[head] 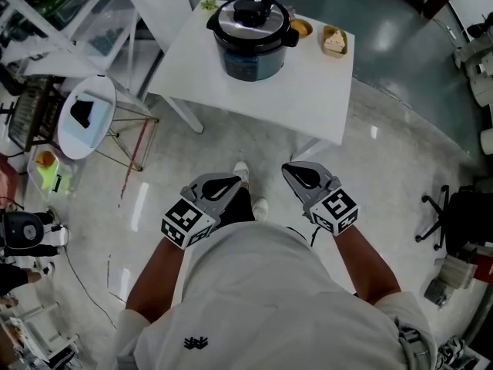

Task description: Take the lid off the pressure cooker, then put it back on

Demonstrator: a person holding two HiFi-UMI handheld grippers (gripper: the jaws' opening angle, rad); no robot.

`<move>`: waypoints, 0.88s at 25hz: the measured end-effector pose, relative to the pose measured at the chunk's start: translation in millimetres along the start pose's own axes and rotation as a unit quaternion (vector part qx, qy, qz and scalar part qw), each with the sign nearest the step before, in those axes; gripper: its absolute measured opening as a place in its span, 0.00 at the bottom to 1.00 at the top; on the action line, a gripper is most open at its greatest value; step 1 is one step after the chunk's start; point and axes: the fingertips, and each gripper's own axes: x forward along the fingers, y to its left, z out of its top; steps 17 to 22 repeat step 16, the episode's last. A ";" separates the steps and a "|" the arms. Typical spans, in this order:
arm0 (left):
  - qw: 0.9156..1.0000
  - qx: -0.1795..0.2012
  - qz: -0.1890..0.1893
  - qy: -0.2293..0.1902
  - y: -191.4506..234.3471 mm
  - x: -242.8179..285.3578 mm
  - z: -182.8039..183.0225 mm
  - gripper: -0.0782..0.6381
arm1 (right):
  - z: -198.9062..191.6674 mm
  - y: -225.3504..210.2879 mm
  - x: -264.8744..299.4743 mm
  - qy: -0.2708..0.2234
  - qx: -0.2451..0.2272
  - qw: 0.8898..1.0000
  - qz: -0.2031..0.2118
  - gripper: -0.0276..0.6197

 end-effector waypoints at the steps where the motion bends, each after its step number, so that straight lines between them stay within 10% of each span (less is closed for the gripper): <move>1: 1.000 -0.001 0.001 0.001 -0.3 -0.2 -0.4 0.12 | -1.1 1.0 -0.1 0.001 0.002 1.000 0.001 0.06; 22: 1.000 0.004 -0.013 0.002 15.2 -15.8 9.7 0.12 | 12.1 9.0 18.6 0.012 -0.002 1.000 -0.002 0.06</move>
